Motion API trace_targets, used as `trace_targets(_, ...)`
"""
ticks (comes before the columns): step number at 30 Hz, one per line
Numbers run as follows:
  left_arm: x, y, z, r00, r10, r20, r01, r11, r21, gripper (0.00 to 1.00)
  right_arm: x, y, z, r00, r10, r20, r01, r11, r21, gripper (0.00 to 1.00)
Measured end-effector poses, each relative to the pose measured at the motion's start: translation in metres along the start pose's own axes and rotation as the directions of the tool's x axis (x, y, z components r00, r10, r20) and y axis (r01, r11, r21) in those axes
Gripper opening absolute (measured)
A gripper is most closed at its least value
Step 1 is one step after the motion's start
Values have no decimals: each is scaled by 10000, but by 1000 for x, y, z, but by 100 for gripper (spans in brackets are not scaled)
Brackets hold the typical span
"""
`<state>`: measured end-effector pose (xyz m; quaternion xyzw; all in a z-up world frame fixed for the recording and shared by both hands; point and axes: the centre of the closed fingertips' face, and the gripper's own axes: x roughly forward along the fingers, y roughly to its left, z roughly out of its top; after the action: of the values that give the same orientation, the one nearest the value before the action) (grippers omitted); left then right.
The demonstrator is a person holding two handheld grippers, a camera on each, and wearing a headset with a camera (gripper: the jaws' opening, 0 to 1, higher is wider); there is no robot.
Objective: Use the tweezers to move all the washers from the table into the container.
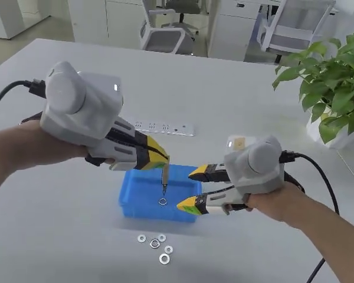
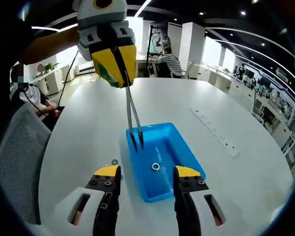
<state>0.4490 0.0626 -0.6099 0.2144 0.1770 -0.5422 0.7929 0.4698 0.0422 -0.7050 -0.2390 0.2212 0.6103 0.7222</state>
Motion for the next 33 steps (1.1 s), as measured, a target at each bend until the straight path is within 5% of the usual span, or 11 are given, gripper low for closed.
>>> trace_targets(17,-1,-37,-12,9982,-591,-7,591,9982,-96,5,-17,31,-30,9993,-237,-281,263,9951,957,65)
trace_targets(33,2,-58,-24,9967,-805,123,809,9964,-266,5,-23,45,-44,9975,-681,-195,702,9876,1405,88)
